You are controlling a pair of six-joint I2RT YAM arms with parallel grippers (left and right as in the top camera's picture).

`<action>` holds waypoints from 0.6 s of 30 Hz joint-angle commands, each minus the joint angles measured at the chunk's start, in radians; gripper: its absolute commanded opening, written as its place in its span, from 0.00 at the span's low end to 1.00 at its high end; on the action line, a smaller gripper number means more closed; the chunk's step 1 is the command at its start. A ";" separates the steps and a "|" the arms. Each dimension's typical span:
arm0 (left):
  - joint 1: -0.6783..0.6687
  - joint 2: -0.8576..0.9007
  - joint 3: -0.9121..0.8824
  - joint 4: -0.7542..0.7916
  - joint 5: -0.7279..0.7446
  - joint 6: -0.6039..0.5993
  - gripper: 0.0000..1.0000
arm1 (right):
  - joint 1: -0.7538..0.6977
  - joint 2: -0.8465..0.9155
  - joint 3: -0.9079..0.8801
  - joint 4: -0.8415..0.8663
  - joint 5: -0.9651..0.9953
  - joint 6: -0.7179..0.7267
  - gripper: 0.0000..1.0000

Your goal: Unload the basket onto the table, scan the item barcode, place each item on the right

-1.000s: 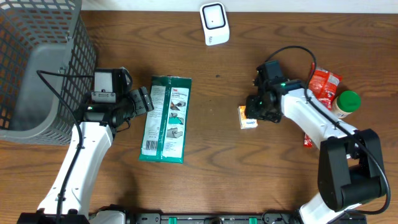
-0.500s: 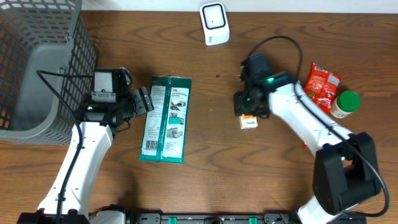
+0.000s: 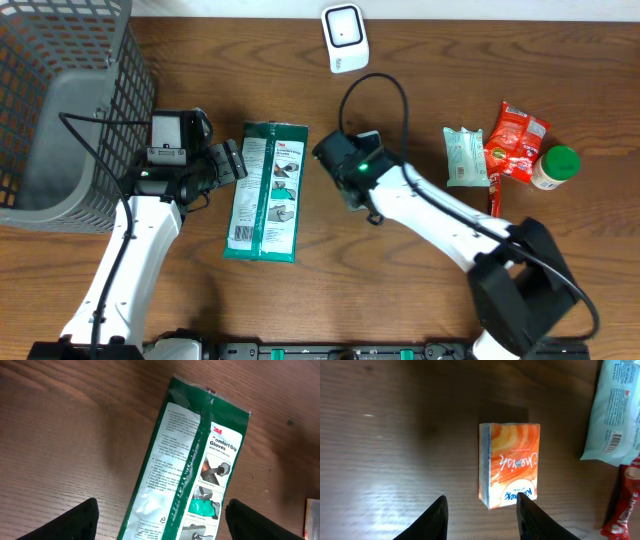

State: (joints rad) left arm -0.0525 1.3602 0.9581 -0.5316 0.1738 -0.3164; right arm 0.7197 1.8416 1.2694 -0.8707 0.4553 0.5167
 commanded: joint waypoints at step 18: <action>0.001 0.007 -0.005 -0.003 -0.002 0.008 0.82 | 0.008 0.173 0.010 0.016 0.172 0.037 0.28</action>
State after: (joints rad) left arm -0.0525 1.3602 0.9581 -0.5316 0.1738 -0.3164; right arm 0.7238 1.9984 1.2690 -0.8585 0.5953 0.5365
